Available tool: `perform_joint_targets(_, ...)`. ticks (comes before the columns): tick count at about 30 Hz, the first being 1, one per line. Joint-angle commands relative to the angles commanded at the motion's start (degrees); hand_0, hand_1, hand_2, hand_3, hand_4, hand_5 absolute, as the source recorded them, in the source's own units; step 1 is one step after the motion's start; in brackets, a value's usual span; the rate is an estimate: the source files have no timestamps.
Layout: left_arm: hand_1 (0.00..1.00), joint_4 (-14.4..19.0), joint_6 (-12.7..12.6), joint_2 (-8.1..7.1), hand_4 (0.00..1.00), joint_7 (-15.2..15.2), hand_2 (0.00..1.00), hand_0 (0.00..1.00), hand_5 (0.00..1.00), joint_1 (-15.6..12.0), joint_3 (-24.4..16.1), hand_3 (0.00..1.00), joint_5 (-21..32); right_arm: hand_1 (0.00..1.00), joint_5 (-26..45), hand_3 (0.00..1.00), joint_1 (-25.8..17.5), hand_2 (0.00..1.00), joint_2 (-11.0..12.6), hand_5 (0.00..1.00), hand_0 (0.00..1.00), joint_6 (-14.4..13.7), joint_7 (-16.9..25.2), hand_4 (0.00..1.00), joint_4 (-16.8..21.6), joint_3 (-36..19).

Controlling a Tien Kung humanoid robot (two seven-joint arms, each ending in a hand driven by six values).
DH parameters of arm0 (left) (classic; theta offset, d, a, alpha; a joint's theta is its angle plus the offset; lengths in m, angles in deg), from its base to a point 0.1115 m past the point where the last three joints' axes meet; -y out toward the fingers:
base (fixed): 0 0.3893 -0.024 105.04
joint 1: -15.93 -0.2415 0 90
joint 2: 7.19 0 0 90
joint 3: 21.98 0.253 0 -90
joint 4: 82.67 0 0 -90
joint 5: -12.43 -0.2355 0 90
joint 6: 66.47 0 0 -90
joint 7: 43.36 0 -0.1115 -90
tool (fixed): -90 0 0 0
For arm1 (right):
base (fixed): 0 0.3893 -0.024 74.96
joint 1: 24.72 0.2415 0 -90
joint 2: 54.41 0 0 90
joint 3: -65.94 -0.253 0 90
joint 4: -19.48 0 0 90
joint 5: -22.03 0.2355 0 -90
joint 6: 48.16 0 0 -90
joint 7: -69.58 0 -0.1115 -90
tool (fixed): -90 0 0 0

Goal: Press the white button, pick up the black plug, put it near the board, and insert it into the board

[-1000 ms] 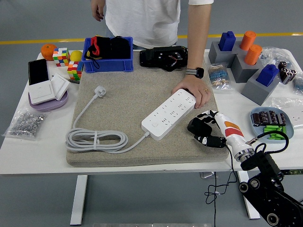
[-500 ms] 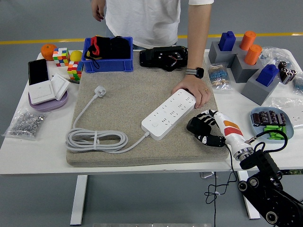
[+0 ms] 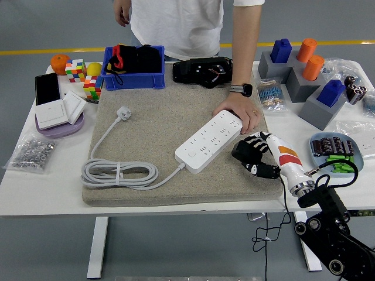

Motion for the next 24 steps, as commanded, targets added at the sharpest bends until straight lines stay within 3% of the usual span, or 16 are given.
perform_joint_targets(13, 0.675, 0.0, 0.0, -0.07, 0.574, 0.0, 0.659, 0.684, 0.185, 0.1, 0.1, 0.687, 0.0, 0.357, 2.0, 0.531, 2.2, 0.373, -0.5, 0.002, 0.406, -0.6, 0.3, 0.768, 1.4, 0.6)
perform_joint_targets(24, 0.677, 0.0, 0.0, -0.15, 0.573, 0.1, 0.659, 0.685, 0.184, 0.0, 0.2, 0.687, 0.2, 0.357, 2.4, 0.528, 6.7, 0.371, -2.9, 0.002, 0.403, -0.8, 0.7, 0.771, -2.4, 1.2)
